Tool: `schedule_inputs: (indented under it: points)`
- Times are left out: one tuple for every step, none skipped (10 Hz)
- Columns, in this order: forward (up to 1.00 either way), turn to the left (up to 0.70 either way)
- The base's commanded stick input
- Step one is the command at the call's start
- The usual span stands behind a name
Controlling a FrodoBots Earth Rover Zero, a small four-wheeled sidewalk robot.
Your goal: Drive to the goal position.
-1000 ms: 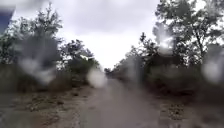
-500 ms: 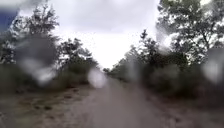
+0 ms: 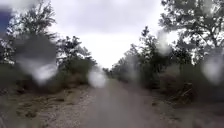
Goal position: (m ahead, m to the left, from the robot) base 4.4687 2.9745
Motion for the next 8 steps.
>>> schedule_inputs:
  points:
    - [0.7, 0.0]
    - [0.7, 0.0]
    - [0.7, 0.0]
    - [0.7, 0.0]
    - [0.7, 0.0]
    - [0.7, 0.0]
    - [0.7, 0.0]
    - [0.7, 0.0]
